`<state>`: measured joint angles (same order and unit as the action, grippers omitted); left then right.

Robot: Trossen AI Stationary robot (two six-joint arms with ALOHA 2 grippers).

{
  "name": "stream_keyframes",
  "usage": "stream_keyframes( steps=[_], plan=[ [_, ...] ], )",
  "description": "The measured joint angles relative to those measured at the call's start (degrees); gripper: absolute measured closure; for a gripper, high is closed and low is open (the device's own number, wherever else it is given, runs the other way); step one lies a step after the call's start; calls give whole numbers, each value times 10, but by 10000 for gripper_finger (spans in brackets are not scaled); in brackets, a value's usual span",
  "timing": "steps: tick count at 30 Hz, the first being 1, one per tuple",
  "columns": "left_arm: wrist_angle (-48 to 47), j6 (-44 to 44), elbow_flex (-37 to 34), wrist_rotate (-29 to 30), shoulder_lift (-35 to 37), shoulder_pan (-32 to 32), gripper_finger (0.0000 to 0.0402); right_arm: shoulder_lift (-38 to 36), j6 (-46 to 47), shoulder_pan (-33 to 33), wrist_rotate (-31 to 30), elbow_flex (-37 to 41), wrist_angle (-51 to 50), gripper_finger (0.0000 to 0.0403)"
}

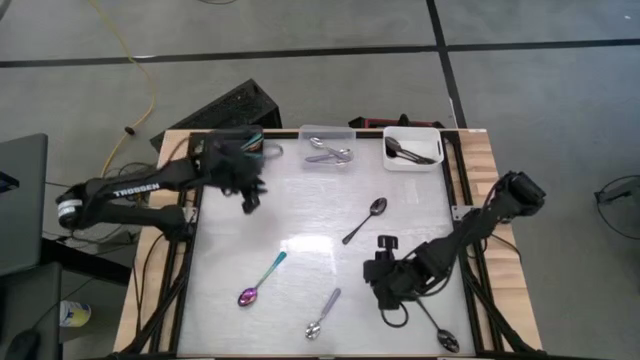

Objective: Sort silverware by color (type)
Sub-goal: Put the black spoon into the white bin

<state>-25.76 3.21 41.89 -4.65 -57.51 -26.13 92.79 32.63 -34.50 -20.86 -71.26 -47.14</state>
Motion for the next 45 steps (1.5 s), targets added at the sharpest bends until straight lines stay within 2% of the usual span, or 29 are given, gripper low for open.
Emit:
stream_keyframes(
  steps=[4, 9, 14, 18, 22, 25, 27, 33, 37, 41, 45],
  plan=[
    [9, 33, 0, 39, -11, 116, 287, 0, -41, 22, 1, 0, 1, 211],
    [29, 48, 0, 122, -32, 256, 287, 0, -83, 55, 1, 0, 29, 211],
    [46, 66, 0, 209, -87, 364, 287, 0, -39, 78, 33, 0, 38, 211],
    [106, 51, 0, 236, -154, 416, 287, 0, -9, 79, 54, 0, 14, 211],
    [205, 14, 0, 225, -225, 442, 287, 0, 59, 78, 159, 0, -70, 211],
    [261, -12, 0, 189, -261, 447, 287, 0, 173, 59, 253, 0, -126, 211],
    [277, -22, -1, 171, -275, 447, 287, 0, 257, 31, 294, 0, -142, 211],
    [332, -47, -1, 168, -284, 444, 287, 13, 468, -61, 344, 29, -99, 211],
    [388, -86, -1, 137, -284, 445, 287, 25, 571, -100, 389, 64, -77, 211],
    [402, -93, -1, 130, -284, 445, 287, 41, 623, -122, 428, 103, -2, 211],
    [392, -70, -1, 130, -284, 444, 287, 61, 638, -129, 438, 127, 39, 211]
  ],
)
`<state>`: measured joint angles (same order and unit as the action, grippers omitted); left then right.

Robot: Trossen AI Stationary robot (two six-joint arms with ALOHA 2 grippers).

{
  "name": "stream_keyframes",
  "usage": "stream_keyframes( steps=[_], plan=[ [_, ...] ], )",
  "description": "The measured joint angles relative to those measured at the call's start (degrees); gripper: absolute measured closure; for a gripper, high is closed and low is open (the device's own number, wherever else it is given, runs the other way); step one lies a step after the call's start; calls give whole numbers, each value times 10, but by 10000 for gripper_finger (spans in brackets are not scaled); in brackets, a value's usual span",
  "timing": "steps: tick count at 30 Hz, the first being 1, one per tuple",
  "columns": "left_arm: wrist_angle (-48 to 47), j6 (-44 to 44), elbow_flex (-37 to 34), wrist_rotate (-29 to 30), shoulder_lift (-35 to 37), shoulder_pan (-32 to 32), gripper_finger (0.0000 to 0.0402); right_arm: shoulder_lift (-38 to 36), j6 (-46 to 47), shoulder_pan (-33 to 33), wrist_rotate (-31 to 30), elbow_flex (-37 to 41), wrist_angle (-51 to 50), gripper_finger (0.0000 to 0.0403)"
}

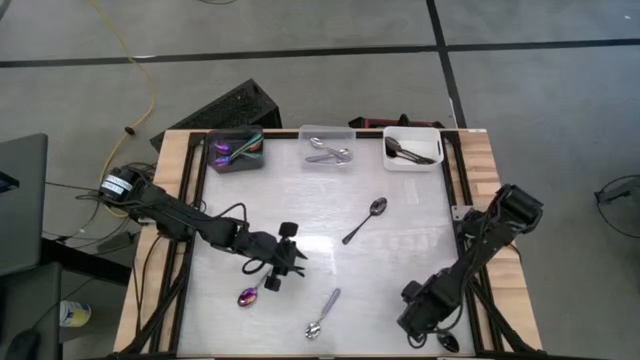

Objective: Sort silverware by color (type)
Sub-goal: Put the black spoon into the white bin

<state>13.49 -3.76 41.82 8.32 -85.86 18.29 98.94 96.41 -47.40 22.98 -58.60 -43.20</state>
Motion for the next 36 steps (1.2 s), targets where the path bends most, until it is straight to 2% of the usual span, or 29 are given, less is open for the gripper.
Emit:
stream_keyframes(
  steps=[7, 12, 15, 23, 25, 29, 36],
  plan=[
    [-4, 22, 0, 0, 0, 0, 287, 22, -7, -2, -1, 20, 24, 211],
    [-4, 27, 0, 0, 0, 0, 287, 39, -20, -7, 20, 19, 39, 220],
    [-2, 25, 0, 2, 0, 0, 287, 44, -22, -7, 28, 18, 50, 250],
    [1, 17, 0, 14, 0, 0, 287, 44, -50, -6, 16, 19, 47, 377],
    [0, 19, 0, 14, 0, 0, 287, 40, -58, -6, 3, 19, 38, 381],
    [-3, 20, 0, 13, 0, 0, 287, 23, -78, -3, -53, 8, -2, 377],
    [-6, 22, 0, 10, 0, 0, 287, -39, -182, 18, -291, -89, -223, 379]
  ],
)
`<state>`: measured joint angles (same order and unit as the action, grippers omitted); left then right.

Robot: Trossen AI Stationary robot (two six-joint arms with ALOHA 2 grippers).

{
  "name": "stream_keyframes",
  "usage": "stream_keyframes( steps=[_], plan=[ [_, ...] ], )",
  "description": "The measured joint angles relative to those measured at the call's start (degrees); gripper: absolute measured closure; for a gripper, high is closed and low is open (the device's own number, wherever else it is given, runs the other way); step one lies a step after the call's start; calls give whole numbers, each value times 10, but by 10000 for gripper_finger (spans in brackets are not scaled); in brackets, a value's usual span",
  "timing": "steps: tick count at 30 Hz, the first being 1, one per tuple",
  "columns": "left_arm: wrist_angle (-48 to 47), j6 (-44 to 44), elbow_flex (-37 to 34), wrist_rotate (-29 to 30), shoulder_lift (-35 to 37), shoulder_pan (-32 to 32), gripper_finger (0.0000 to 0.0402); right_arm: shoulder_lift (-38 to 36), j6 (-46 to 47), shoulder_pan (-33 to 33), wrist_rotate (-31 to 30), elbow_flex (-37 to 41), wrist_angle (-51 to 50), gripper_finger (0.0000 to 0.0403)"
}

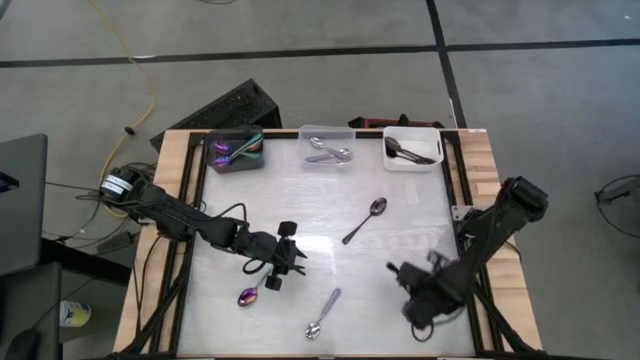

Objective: Sort silverware by color (type)
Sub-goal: Put the black spoon into the white bin

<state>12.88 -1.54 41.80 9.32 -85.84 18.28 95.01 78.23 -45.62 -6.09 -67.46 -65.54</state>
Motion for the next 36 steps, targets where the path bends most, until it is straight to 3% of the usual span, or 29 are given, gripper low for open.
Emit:
stream_keyframes(
  steps=[7, 11, 18, 24, 30, 36],
  plan=[
    [4, 14, 0, 0, 0, 0, 287, -49, -224, 133, -269, -56, -164, 379],
    [-2, 27, 0, -1, 0, 1, 287, -78, -427, 269, -331, -58, -162, 379],
    [-12, 35, 0, -1, 0, 1, 287, -97, -743, 547, -347, -58, -101, 379],
    [-21, 5, 0, -1, 0, -5, 287, -74, -953, 722, -327, -57, -33, 379],
    [-22, -27, 0, -1, 0, -23, 287, -27, -1032, 833, -284, -57, 11, 379],
    [-45, -34, 0, -2, 0, -45, 287, 19, -1047, 883, -281, -57, 19, 375]
  ],
)
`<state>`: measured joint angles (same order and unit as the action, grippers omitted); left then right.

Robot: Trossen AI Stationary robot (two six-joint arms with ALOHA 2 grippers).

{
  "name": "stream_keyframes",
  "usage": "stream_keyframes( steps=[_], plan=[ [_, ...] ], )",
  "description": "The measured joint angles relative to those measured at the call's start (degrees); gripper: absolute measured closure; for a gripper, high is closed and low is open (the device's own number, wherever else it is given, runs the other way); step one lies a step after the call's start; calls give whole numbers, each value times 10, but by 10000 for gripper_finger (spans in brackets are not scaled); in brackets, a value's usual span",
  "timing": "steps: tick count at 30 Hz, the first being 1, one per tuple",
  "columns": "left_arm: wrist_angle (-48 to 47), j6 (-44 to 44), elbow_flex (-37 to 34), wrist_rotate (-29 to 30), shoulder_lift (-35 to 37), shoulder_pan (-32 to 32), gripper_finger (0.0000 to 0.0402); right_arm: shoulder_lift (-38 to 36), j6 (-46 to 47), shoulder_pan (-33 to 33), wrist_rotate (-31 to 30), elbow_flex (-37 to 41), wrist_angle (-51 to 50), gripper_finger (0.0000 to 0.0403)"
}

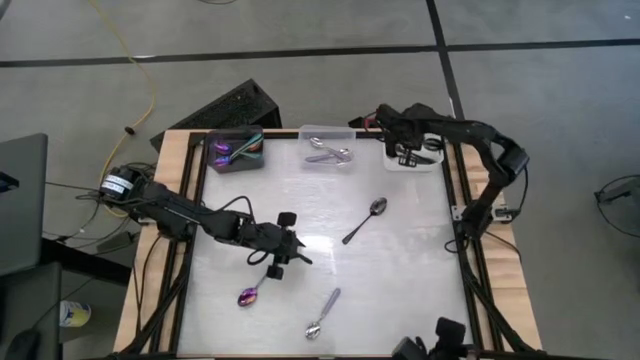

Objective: Sort silverware by color (type)
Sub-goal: Put the black spoon into the white bin

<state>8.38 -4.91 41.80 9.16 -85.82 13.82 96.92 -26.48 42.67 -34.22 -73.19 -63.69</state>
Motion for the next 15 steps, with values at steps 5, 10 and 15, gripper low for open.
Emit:
stream_keyframes(
  steps=[5, 10, 15],
  plan=[
    [-21, -2, 0, -1, 0, -9, 287, 27, -1, 21, 0, 0, -5, 368],
    [-36, -3, 0, -15, 10, -16, 287, 26, 13, 28, 3, 0, -3, 353],
    [-57, -3, 0, -14, 45, -15, 287, 10, 6, 29, 40, 0, -10, 306]
  ],
)
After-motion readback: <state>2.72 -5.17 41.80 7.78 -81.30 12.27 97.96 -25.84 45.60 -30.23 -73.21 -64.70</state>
